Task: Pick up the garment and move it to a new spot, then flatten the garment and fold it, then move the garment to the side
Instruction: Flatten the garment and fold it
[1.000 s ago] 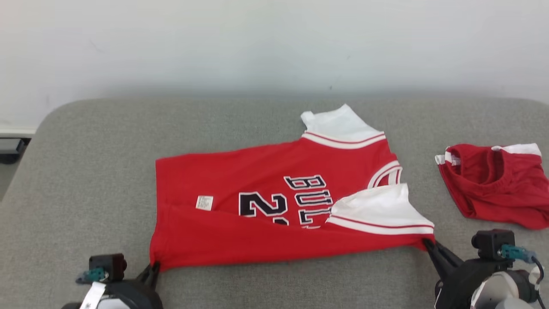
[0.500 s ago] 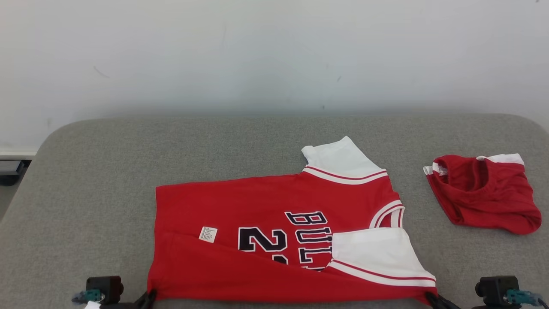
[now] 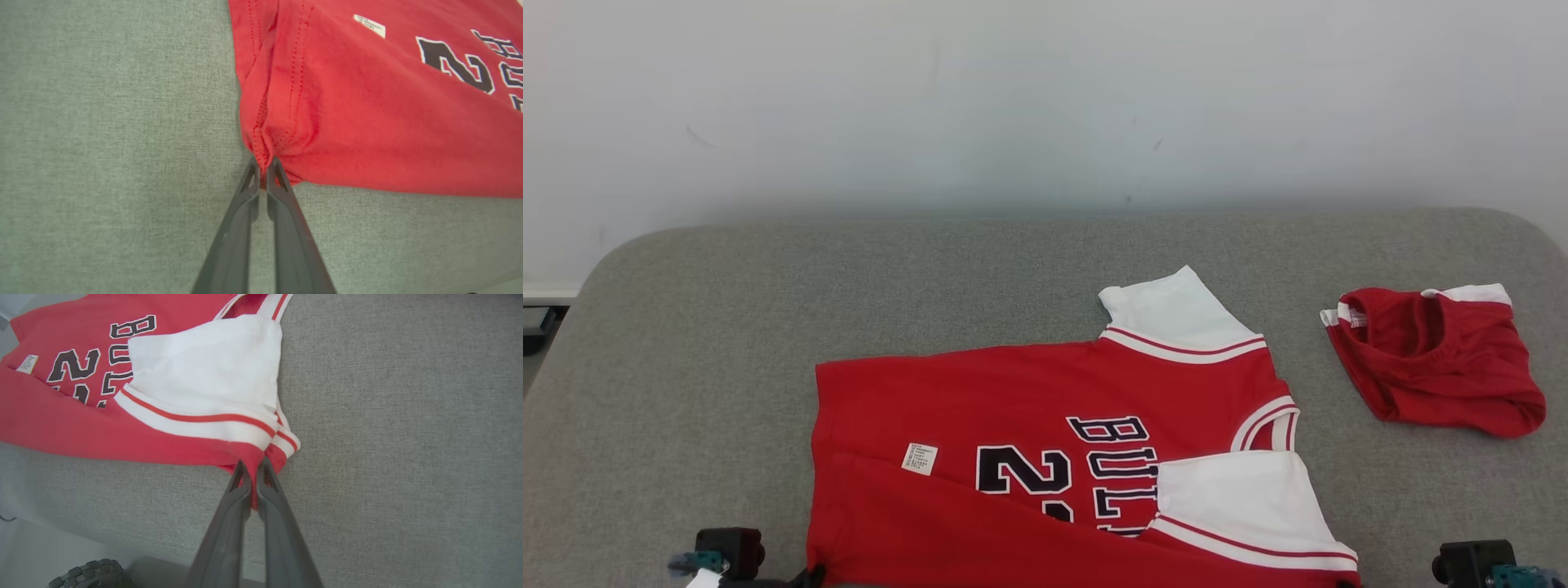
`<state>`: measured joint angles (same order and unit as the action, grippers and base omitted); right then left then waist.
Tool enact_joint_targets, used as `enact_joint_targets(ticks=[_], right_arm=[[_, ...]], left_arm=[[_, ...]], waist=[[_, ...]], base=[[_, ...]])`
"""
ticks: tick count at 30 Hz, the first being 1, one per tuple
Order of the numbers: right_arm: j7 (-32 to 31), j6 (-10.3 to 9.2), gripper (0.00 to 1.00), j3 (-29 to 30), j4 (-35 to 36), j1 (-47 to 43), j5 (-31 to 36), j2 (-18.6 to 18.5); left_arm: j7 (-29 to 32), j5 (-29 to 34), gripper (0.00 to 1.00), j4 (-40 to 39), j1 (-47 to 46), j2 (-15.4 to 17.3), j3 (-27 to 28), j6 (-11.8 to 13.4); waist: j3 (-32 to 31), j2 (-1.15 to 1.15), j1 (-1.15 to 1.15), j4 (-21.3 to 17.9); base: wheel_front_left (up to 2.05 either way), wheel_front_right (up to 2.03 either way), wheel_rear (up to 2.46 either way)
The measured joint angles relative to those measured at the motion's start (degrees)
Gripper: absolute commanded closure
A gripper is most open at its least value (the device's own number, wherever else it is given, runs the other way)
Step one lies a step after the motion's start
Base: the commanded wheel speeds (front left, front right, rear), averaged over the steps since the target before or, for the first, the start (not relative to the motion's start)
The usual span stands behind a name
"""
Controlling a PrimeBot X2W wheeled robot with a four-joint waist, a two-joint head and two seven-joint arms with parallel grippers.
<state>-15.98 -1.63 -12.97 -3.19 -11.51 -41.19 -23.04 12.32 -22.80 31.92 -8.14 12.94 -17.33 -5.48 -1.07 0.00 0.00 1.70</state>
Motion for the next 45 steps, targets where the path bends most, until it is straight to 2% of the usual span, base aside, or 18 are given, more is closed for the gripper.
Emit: enact_joint_targets(ticks=[2, 3, 4, 5, 13, 17, 22, 27, 28, 30, 35, 45], right_arm=[[-0.4, -0.45, 1.0, 0.2, 0.6, 0.0, 0.0, -0.3], [-0.7, -0.46, 0.7, 0.2, 1.2, 0.0, 0.0, -0.4], [-0.7, -0.56, 0.61, 0.5, 1.7, 0.0, 0.0, -0.5], [-0.7, -0.89, 0.02, 0.7, 2.1, 0.0, -0.1, -0.5], [-1.1, -0.29, 0.0, 4.9, 8.2, 0.2, -5.8, -0.6], [-0.1, -0.04, 0.0, 5.9, 11.2, 0.7, -6.3, -0.7], [4.0, -1.55, 0.0, 7.1, 12.9, 5.7, -2.7, 0.5], [8.6, -2.99, 0.0, 7.1, 13.0, 6.6, 1.5, 2.5], [10.4, -3.49, 0.0, 7.3, 12.8, 7.5, 3.2, 3.2], [12.0, -3.68, 0.0, 7.4, 12.8, 8.0, 4.1, 4.0], [15.3, -4.44, 0.0, 7.4, 11.6, 8.4, 7.3, 4.6], [18.6, -5.01, 0.0, 7.4, 8.4, 8.3, 11.2, 5.9]], left_arm=[[0.3, 0.0, 1.0, -0.7, 0.2, -0.2, 0.0, 0.5], [0.3, 0.0, 0.87, -1.1, 0.4, -0.2, 0.0, 0.5], [0.4, 0.0, 0.51, -1.4, 0.6, -0.2, 0.2, 0.8], [0.5, -0.3, 0.0, -1.7, 0.7, -0.1, 0.3, 0.9], [0.7, -1.4, 0.0, -8.1, 0.7, 0.2, 1.9, 0.9], [-0.6, -1.6, 0.0, -12.2, 0.7, 0.2, 2.5, 1.0], [-6.0, -0.4, 0.0, -17.1, 0.3, 0.1, 5.4, 4.8], [-10.3, 1.5, 0.0, -21.0, -0.2, -0.4, 5.8, 7.7], [-11.6, 3.4, 0.0, -22.3, -0.1, -0.5, 5.7, 9.0], [-12.5, 4.8, 0.0, -23.1, -0.1, -0.5, 5.7, 10.1], [-14.9, 5.3, 0.0, -23.9, 1.3, -0.7, 6.6, 10.9], [-17.4, 7.5, 0.0, -26.8, 4.8, -3.4, 7.1, 11.9]], waist=[[0.2, 0.0, 0.0, 0.0], [0.3, 0.0, 0.0, 0.1], [0.3, 0.0, 0.0, 0.1], [0.4, 0.0, 0.0, 0.2], [0.5, 0.0, 0.0, 0.5], [0.5, 0.0, 0.0, 0.5], [0.8, 0.0, 0.0, 0.4], [1.3, 0.0, 0.0, 0.3], [1.5, 0.0, 0.0, 0.2], [1.7, 0.0, 0.01, 0.2], [2.1, 0.0, 0.0, 0.2], [2.5, 0.0, 0.0, -0.3]], base=[[0.0, 0.0, 0.0], [0.0, 0.0, 0.0], [0.0, 0.0, 0.0], [0.0, 0.0, 0.0], [0.0, 0.0, 0.0], [0.0, 0.0, 0.0], [0.0, 0.0, 0.0], [0.0, 0.0, 0.0], [0.0, 0.0, 0.0], [0.0, 0.0, 0.0], [0.0, 0.0, 0.0], [0.0, 0.0, 0.0]])
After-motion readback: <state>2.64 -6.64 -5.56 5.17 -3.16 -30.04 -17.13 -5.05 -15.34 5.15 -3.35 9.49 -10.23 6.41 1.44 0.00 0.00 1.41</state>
